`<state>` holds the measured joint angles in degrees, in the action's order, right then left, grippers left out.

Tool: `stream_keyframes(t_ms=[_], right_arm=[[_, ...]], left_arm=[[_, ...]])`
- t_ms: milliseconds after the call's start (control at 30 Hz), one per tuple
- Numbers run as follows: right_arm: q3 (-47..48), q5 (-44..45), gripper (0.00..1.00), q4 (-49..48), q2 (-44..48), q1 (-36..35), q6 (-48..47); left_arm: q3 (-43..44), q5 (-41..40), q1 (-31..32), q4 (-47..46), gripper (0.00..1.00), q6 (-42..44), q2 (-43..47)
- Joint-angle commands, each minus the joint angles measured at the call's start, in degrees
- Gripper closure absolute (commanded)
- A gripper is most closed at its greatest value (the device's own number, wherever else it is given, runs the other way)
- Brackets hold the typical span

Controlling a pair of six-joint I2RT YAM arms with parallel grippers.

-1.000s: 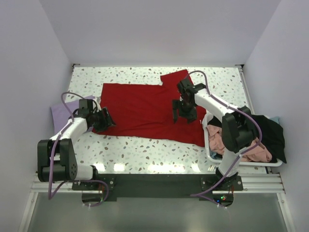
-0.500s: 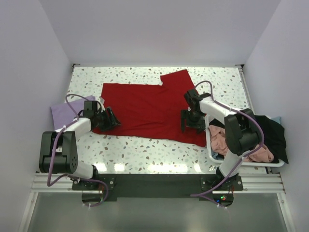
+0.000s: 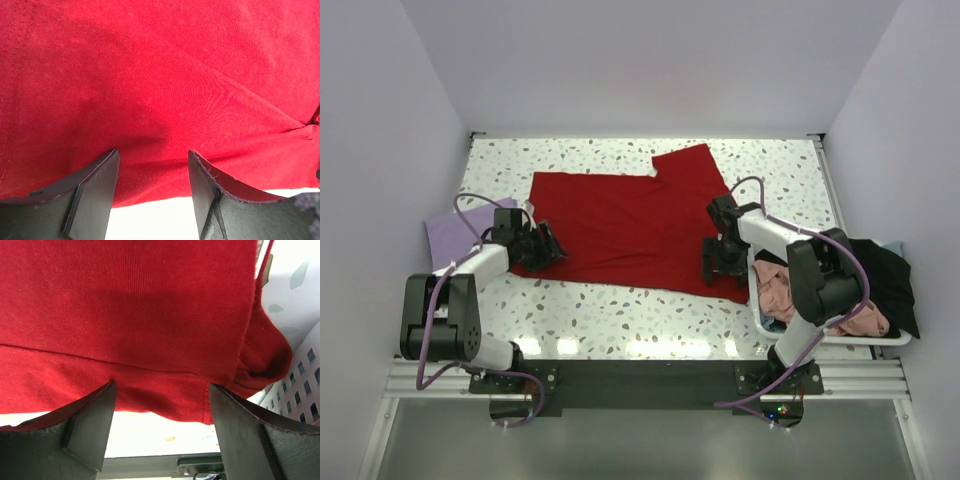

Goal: Fold and stack the t-shirts
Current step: Fold the tshirt

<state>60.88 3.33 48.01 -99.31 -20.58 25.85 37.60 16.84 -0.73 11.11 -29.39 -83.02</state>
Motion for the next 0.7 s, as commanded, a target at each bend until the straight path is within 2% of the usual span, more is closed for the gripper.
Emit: stream_keyframes(t_ms=[0, 400, 667], right_arm=[[-0.85, 4.05, 0.22, 1.21, 1.4, 0.19, -0.45], [-1.21, 3.61, 0.22, 0.86, 1.65, -0.25, 0.35], [5.03, -0.16, 0.2, 3.31, 4.12, -2.09, 0.17]], left_arm=[[-1.57, -5.15, -0.76, 3.3, 0.37, 2.05, 0.32], [-4.2, -6.12, -0.67, 4.53, 0.37, 3.63, 2.86], [-0.44, -3.4, -0.59, 7.08, 0.37, 7.5, 8.49]])
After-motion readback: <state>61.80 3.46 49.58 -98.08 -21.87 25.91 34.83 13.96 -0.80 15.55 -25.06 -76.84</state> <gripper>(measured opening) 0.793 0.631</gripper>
